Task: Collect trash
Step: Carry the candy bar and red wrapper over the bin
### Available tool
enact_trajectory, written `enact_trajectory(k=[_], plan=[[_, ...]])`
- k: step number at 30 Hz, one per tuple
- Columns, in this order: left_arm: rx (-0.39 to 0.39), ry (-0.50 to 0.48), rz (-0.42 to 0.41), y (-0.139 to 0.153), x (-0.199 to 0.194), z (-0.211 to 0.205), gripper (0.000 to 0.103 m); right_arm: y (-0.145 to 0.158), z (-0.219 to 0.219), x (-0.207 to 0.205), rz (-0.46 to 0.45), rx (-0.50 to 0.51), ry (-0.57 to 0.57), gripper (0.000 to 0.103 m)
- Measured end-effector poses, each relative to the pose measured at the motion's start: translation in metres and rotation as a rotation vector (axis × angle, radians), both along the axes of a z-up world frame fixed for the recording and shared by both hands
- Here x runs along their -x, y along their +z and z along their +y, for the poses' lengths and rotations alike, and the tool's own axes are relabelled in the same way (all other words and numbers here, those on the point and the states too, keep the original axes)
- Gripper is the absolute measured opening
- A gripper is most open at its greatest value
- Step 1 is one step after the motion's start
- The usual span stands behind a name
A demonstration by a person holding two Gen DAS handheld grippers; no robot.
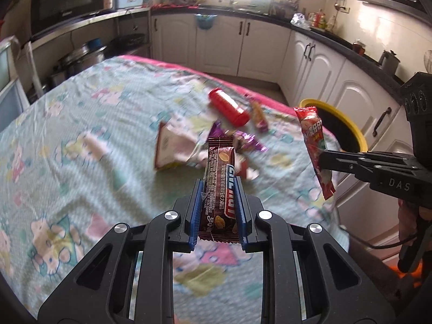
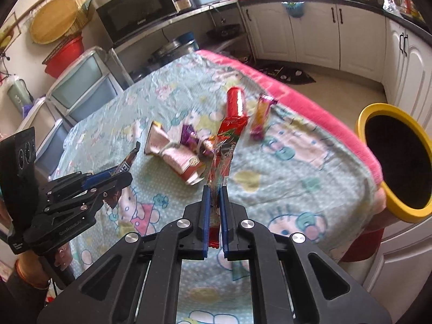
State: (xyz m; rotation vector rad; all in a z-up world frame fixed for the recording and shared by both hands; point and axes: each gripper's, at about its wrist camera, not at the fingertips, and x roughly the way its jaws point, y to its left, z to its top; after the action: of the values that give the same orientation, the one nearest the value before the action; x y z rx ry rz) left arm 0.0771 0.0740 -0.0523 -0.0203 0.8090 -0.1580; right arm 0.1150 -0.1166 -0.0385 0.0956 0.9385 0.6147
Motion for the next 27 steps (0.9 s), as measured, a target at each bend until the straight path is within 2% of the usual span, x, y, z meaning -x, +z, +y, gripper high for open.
enact_trajectory(k=[27], plan=[[0.040,-0.149,-0.119,0.053,-0.057,-0.094,0.016,0.057,-0.074,-0.020,-0.151,-0.048,-0.129,0.006]])
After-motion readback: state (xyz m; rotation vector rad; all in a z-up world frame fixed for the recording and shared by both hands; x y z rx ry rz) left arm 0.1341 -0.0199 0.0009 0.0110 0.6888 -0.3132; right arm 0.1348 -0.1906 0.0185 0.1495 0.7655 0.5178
